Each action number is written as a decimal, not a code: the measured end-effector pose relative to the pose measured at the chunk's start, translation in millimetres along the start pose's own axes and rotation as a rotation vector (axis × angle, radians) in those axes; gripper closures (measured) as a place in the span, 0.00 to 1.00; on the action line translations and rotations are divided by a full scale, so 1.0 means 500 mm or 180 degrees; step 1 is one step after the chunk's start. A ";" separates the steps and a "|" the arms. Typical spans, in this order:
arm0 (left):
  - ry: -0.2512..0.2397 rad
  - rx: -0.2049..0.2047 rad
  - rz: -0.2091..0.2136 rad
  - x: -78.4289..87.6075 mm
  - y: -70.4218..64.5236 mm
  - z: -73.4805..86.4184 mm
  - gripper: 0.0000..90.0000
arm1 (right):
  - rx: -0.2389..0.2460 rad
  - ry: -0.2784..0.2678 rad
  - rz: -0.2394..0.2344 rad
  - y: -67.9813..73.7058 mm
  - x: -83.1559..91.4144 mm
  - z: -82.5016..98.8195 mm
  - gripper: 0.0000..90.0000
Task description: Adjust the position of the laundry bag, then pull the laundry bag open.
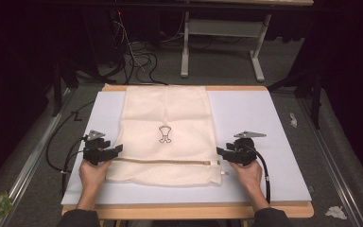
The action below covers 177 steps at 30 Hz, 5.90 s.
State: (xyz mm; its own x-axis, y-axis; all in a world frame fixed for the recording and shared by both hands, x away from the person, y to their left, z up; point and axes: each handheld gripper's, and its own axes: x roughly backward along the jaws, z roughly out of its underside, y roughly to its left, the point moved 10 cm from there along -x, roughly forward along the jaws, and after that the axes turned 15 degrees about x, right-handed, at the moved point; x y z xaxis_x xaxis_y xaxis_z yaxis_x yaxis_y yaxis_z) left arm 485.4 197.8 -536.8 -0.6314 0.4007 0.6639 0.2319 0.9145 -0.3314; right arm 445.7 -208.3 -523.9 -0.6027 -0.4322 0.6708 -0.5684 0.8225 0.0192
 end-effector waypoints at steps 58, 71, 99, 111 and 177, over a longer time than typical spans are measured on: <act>0.0145 0.0016 0.0250 -0.019 -0.056 -0.013 0.96 | 0.0046 0.0162 -0.0166 0.013 -0.040 -0.017 0.96; 0.0102 -0.0096 0.0369 -0.023 -0.105 -0.024 0.96 | -0.0031 0.0109 -0.0115 -0.017 -0.022 0.000 0.96; 0.0133 -0.0062 0.0592 -0.064 -0.187 -0.021 0.95 | -0.0123 0.0048 0.0089 -0.088 0.043 0.033 0.96; 0.0131 -0.0190 0.0558 -0.080 -0.220 -0.021 0.95 | -0.0153 0.0051 0.0189 -0.117 0.063 0.052 0.96; 0.0165 -0.1188 0.0944 -0.087 -0.434 0.110 0.53 | 0.0104 0.0232 0.0142 -0.079 0.065 0.111 0.84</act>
State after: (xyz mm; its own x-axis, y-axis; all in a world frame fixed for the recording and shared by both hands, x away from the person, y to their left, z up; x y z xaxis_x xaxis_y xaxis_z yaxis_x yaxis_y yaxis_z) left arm 421.8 -21.0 -530.6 -0.4623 0.6409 0.6128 0.6523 0.7139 -0.2546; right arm 417.6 -275.4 -543.9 -0.5861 -0.3663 0.7227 -0.5606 0.8273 -0.0353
